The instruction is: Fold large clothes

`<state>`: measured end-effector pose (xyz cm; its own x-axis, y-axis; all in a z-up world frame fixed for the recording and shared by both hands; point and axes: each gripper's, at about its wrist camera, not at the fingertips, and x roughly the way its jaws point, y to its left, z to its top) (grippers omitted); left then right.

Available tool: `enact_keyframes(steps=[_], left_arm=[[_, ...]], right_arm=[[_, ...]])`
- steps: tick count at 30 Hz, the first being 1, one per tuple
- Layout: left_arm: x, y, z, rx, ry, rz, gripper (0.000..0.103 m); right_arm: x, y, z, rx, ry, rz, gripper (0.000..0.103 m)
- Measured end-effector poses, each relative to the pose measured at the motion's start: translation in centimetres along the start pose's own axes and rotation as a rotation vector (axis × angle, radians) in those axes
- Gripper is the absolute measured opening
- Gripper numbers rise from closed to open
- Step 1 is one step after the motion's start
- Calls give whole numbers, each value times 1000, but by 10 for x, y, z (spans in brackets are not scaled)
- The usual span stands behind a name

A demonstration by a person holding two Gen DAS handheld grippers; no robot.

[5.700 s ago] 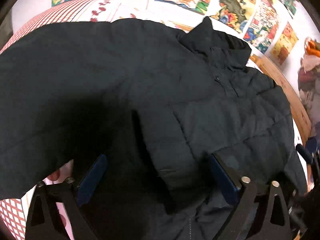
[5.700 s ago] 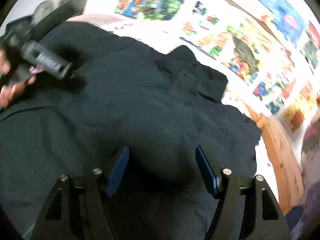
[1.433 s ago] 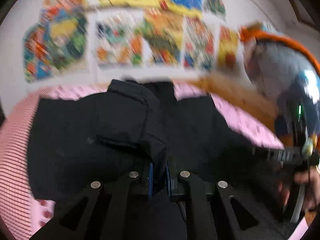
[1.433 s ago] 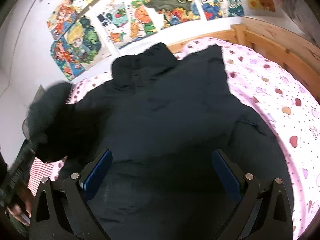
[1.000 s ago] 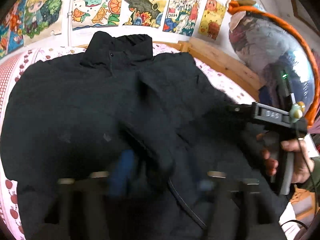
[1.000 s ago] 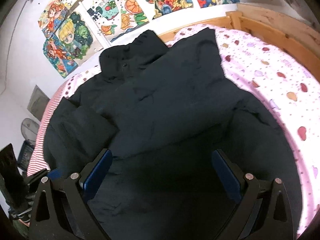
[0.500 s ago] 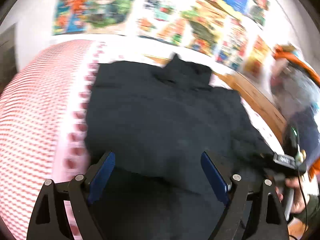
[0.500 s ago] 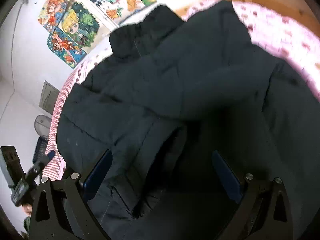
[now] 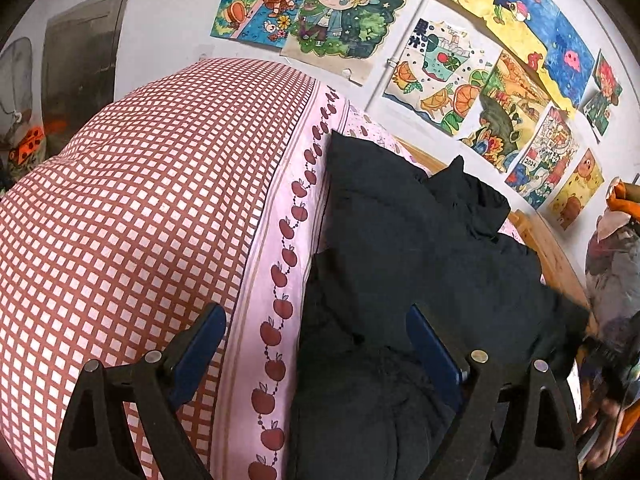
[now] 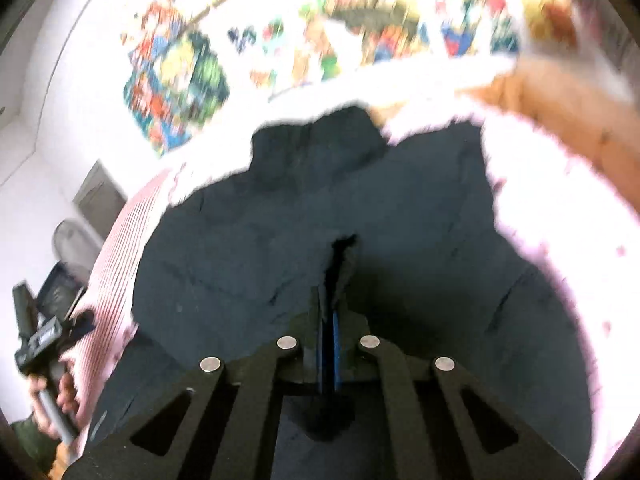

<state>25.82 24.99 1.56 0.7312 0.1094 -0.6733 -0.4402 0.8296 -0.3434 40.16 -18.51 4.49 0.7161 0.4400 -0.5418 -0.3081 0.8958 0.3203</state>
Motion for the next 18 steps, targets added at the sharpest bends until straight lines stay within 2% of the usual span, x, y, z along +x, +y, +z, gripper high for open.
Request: enact_keyframes(steps=[2, 5, 9, 12, 16, 18], left_arm=[[5, -6, 1, 16, -2, 8, 91], [13, -20, 1, 30, -6, 16, 91], [28, -43, 2, 69, -12, 17, 91], [50, -66, 5, 127, -7, 49, 91], [82, -92, 8, 198, 32, 66, 91], [94, -101, 10, 207, 50, 63, 91]], right_arm=[[-6, -8, 13, -6, -53, -51, 4], [-2, -20, 21, -14, -76, -108, 4], [23, -24, 17, -86, -52, -208, 4], [42, -34, 16, -113, 11, -275, 4], [48, -25, 15, -178, 11, -375, 21], [45, -15, 15, -229, -15, -383, 35]])
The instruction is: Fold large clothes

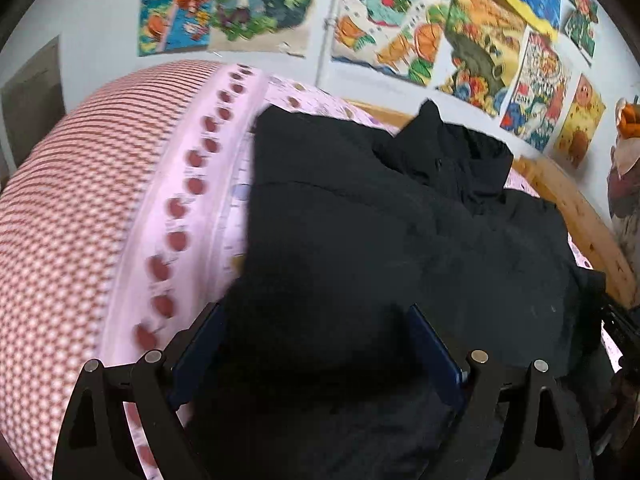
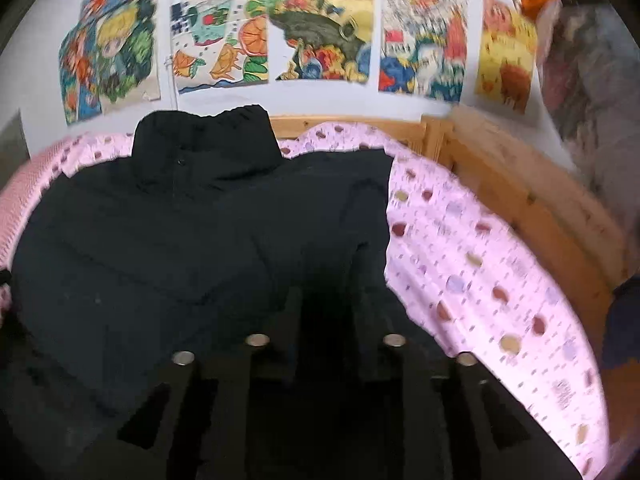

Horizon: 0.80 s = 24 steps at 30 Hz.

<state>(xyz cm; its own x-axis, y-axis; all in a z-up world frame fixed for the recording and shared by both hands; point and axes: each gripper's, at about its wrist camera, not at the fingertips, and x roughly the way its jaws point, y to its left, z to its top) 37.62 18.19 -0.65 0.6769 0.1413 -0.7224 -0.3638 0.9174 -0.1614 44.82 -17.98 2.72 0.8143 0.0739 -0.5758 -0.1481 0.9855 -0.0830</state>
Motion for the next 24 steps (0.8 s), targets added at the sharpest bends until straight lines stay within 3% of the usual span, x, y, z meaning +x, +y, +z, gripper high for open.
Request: enact_keyframes(steps=[2, 6, 10, 13, 16, 19, 24], left_arm=[[11, -10, 3, 30, 14, 8, 91], [35, -23, -2, 92, 66, 94, 97], [51, -20, -8, 81, 108, 123, 103], [57, -17, -10, 74, 112, 111, 103], [62, -20, -17, 90, 105, 122, 103], [67, -24, -26, 113, 84, 141, 103], [73, -24, -33, 136, 67, 168, 103]], right_arm=[[-10, 10, 4, -43, -62, 13, 59], [-17, 40, 9, -176, -107, 90, 60], [10, 62, 2, -247, 10, 128, 60], [40, 66, -7, -244, 114, 136, 63], [57, 62, -12, -209, 161, 179, 68], [66, 58, -20, -180, 173, 213, 69], [66, 63, -32, -197, 142, 189, 70]])
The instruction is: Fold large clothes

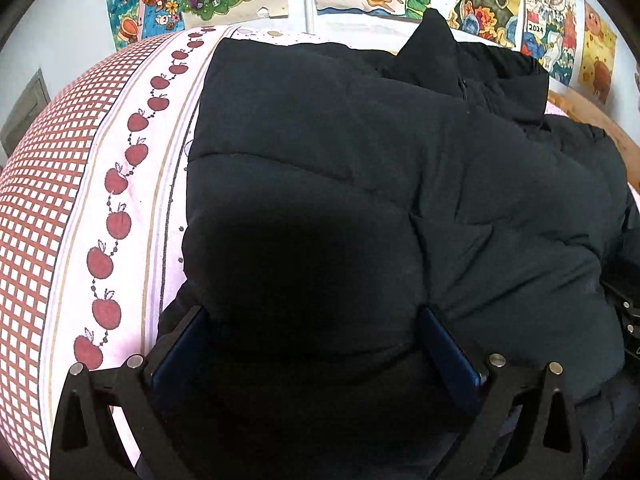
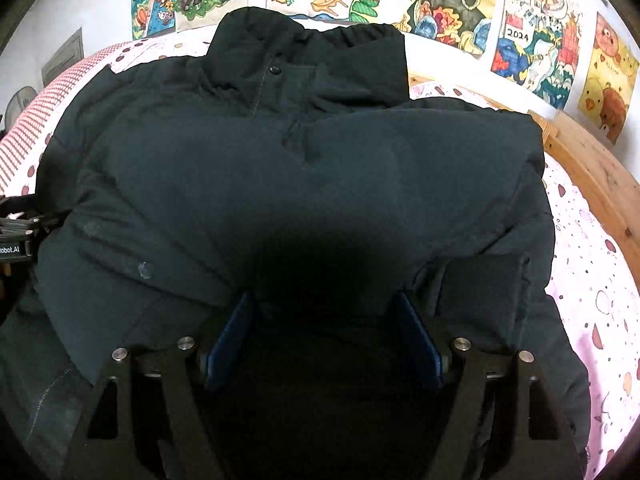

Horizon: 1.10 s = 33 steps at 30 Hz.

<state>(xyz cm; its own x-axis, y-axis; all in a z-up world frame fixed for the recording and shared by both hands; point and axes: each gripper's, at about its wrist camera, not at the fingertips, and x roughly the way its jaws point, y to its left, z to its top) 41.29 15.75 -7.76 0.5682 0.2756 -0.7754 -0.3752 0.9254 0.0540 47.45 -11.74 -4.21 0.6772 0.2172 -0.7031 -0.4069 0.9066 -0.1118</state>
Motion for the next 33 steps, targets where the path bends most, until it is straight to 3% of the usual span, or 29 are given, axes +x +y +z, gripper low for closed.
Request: enact_keyframes(steps=[8, 33], left_arm=[[6, -5, -6, 16, -12, 32, 103], [6, -6, -7, 3, -32, 26, 103]], right_arm=[[13, 3, -5, -26, 4, -39, 70], [4, 11, -13, -64, -49, -115, 72]])
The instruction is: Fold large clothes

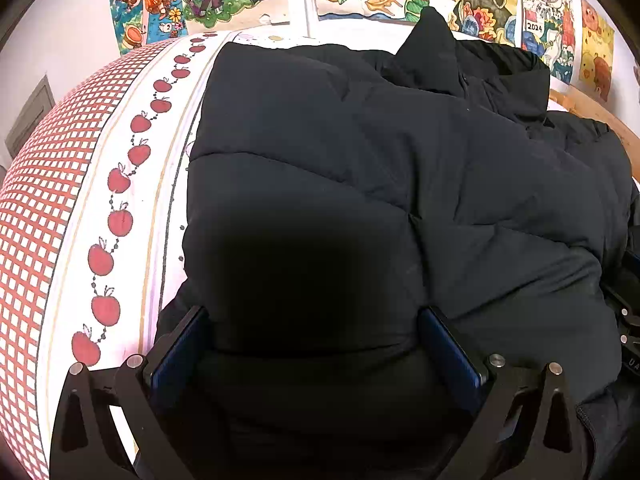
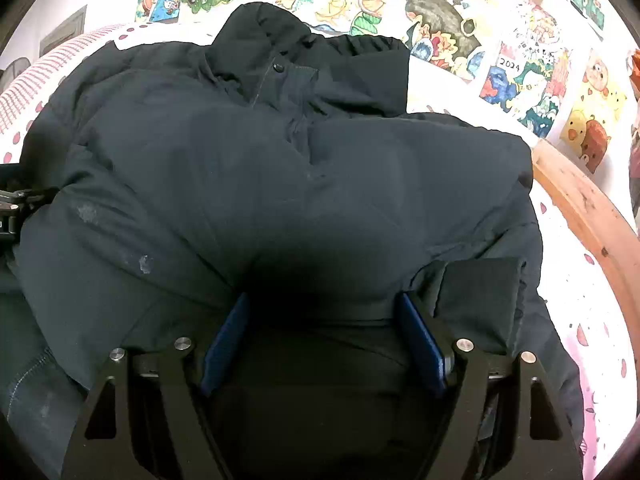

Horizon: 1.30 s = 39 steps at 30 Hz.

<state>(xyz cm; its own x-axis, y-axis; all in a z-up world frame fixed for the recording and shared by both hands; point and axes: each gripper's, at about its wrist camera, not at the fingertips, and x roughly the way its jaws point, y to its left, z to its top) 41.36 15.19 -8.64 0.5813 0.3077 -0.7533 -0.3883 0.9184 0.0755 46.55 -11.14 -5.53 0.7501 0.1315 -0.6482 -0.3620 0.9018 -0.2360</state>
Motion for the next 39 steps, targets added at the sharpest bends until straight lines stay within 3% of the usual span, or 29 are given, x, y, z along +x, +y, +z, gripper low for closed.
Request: enact_keyframes(steps=[9, 14, 17, 23, 26, 32, 36, 39], left_arm=[[-35, 4, 8, 28, 6, 22, 103], [-90, -2, -1, 121, -51, 86, 103], [-129, -7, -7, 130, -85, 73, 103], [-201, 11, -11, -13, -67, -32, 103], [-248, 26, -7, -95, -100, -56, 103], [-343, 39, -5, -127, -213, -46, 103], [-388, 43, 0, -129, -220, -66, 103], [-410, 46, 7, -152, -170, -64, 103]], right_arm=[[-29, -12, 3, 42, -30, 10, 75], [-75, -30, -2, 119, -87, 31, 83], [-101, -43, -5, 164, -76, 67, 83], [-174, -63, -10, 204, -108, 107, 83], [-220, -69, -9, 205, -125, 101, 83], [-305, -71, -8, 199, -141, 102, 84], [-354, -71, -2, 211, -134, 118, 85], [-380, -73, 8, 221, -123, 107, 87]])
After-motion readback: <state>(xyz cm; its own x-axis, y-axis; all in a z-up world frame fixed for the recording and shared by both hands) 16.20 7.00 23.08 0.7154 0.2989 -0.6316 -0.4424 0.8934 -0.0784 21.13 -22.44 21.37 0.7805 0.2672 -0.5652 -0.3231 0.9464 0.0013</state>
